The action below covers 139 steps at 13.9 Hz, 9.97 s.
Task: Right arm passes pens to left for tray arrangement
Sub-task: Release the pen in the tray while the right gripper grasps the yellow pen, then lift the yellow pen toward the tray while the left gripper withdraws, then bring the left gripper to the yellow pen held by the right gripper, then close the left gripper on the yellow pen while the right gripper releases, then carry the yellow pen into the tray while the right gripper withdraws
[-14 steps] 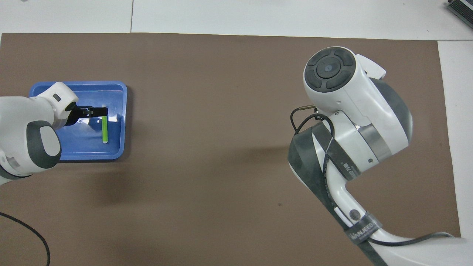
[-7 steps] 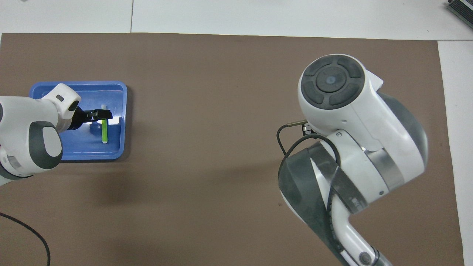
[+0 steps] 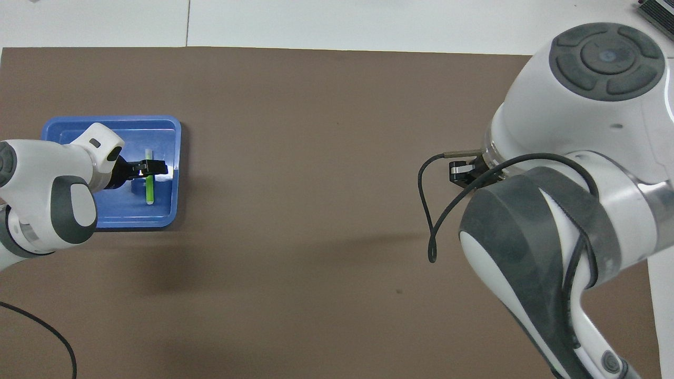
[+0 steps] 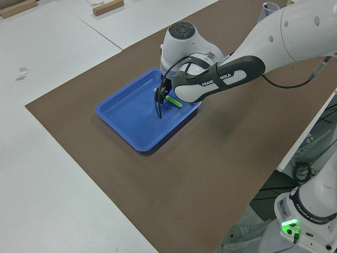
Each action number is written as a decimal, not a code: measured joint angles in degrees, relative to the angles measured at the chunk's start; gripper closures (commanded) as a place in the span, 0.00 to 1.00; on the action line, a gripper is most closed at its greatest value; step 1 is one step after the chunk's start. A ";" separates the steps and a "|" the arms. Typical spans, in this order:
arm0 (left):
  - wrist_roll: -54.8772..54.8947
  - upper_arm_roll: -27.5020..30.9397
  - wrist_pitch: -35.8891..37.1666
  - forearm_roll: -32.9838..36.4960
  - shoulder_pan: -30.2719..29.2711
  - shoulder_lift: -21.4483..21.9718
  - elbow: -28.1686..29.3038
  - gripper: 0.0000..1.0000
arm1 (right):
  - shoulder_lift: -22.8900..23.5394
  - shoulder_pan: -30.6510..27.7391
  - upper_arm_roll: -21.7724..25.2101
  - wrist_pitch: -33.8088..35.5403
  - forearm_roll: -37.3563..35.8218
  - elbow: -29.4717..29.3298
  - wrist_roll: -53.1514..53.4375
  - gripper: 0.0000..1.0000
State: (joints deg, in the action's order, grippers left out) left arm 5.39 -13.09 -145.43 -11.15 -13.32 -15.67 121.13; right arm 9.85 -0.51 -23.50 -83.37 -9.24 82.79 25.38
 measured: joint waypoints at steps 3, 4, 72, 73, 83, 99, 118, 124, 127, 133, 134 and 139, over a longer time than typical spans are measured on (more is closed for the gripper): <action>-0.05 0.00 0.00 0.00 0.13 0.03 0.06 0.01 | 0.00 0.17 -0.19 -0.79 4.44 -0.32 2.02 1.00; -0.05 0.00 0.00 0.00 0.13 0.05 0.16 0.01 | 0.00 0.18 -0.23 -1.75 5.43 -0.36 2.57 1.00; -49.63 -0.71 34.56 -17.47 1.42 21.84 -10.81 0.03 | 1.64 10.08 -0.61 -44.60 37.39 4.78 48.12 1.00; -55.33 -0.71 33.96 -19.45 1.95 21.94 -10.82 0.04 | 1.80 10.18 -0.64 -44.90 37.61 4.78 47.85 1.00; -88.53 -0.90 22.10 -33.51 11.29 21.95 -10.58 0.13 | 2.71 11.41 -0.66 -45.74 42.05 4.79 47.65 1.00; -93.11 -0.91 21.15 -33.70 17.45 22.36 -7.88 1.00 | 2.73 11.57 -0.69 -44.75 42.10 4.90 47.66 1.00; -68.98 0.66 30.93 -31.20 11.28 23.90 -6.40 1.00 | 1.34 9.34 -0.21 -30.01 37.76 4.17 41.64 0.00; -41.77 0.75 31.16 -19.52 8.22 26.18 -1.55 1.00 | 0.78 5.80 -0.08 -21.70 28.76 4.12 25.85 0.00; -18.59 0.93 30.93 -17.51 1.89 25.87 0.65 1.00 | 0.50 0.92 0.10 -14.85 24.52 4.07 10.67 0.00; -2.42 0.84 21.09 -2.64 -0.92 17.95 0.92 1.00 | 0.51 -3.39 0.08 -11.14 8.16 4.46 -12.65 0.00; -2.21 0.87 20.67 -2.00 -1.28 16.78 0.16 1.00 | 0.68 -3.36 -0.03 -10.71 5.42 4.71 -14.97 0.00; -1.32 1.02 20.73 0.58 -4.38 13.31 -3.97 1.00 | 4.50 -3.47 0.03 -8.63 -6.44 5.15 -25.79 0.00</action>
State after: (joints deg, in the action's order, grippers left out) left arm 4.07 -12.07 -124.70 -10.57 -17.70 -2.36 117.17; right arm 14.34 -3.98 -23.48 -92.00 -15.68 87.93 -0.41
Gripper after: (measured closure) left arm 0.828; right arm 0.000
